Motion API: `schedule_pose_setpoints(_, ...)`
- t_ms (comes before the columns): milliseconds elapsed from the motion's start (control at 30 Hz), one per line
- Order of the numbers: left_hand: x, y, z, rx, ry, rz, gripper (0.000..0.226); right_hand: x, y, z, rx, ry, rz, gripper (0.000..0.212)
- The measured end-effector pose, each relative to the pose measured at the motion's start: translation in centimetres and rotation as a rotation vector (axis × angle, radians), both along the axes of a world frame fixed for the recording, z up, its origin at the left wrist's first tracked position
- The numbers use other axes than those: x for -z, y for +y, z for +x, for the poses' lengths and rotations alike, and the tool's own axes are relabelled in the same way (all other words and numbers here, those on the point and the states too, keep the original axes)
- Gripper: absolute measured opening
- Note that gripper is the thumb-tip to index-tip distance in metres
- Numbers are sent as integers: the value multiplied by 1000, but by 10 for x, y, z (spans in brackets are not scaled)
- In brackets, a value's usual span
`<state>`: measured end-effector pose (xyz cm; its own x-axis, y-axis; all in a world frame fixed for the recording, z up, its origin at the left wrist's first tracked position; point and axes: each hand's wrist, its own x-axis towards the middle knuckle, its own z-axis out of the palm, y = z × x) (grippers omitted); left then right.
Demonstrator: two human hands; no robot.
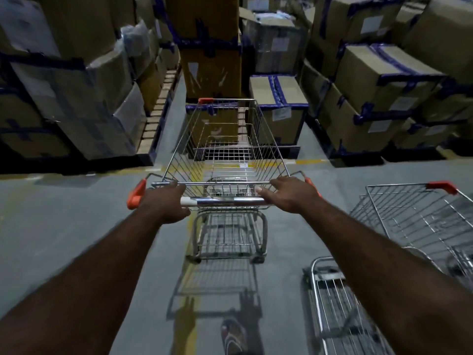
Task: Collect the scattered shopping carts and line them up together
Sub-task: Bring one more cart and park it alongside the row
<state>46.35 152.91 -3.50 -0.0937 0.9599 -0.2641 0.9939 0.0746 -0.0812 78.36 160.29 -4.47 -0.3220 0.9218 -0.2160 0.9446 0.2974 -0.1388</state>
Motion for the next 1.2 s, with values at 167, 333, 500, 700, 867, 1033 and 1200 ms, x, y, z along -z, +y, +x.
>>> schedule_pose_setpoints(167, -2, -56, 7, 15, -23, -87, 76, 6, -59, 23, 8, -11, 13, 103)
schedule_pose_setpoints(333, 1, -120, 11, 33, 17, -92, 81, 6, -127, 34, 23, 7, 8, 93)
schedule_pose_setpoints(500, 2, -177, 20, 132, 6, -61, 68, 0, -186, 59, 4, 25, 1, 84)
schedule_pose_setpoints(700, 7, -223, 44, 210, -26, -32, 58, 3, -225, 106, -37, 12, 67, 82)
schedule_pose_setpoints(867, 11, -253, 71, 225, 46, 64, 55, 9, -256, 142, -48, -127, 176, 89)
schedule_pose_setpoints(1033, 15, -286, 96, 146, 83, 52, 61, 4, -293, 173, -72, -96, 130, 106)
schedule_pose_setpoints(1200, 15, -324, 124, 117, 61, 25, 60, -1, -334, 202, -118, -126, 136, 105)
